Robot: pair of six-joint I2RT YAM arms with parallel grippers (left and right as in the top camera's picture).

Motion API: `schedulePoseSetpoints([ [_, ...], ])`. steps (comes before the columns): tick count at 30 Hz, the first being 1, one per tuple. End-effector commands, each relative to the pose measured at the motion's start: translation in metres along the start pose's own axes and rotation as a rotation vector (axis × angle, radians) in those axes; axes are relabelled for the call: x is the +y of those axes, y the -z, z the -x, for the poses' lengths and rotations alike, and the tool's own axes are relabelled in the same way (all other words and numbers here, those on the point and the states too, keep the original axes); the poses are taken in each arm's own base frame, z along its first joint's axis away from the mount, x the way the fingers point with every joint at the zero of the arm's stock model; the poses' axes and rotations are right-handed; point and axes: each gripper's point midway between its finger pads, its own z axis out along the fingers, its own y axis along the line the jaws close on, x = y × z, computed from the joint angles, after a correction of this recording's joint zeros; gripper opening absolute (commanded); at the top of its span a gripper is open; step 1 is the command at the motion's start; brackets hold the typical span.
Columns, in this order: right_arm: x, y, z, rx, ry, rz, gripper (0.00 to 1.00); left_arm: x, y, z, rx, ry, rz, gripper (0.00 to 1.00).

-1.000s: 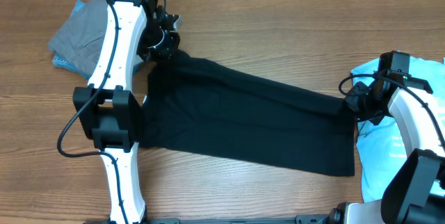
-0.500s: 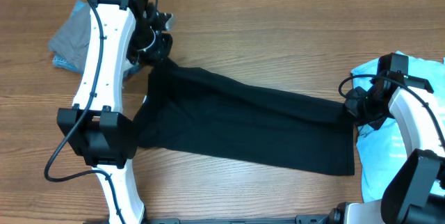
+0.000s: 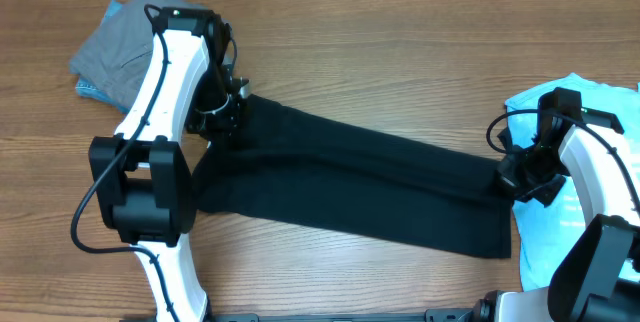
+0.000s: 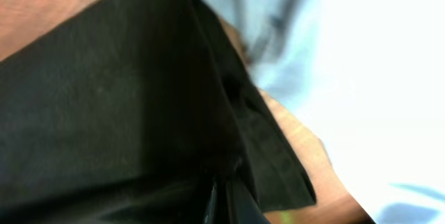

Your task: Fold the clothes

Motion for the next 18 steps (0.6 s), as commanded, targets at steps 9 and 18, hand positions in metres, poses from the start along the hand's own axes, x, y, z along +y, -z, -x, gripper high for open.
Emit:
schedulePoseSetpoints([
  [9,-0.013,0.007,0.01,-0.049,-0.05,-0.075,0.04,0.013,-0.027,-0.028,0.085,0.041,0.069,0.04],
  [18,-0.017,0.007,0.001,-0.012,-0.047,-0.091,0.29,0.015,-0.028,-0.031,0.097,0.047,0.08,0.19],
])
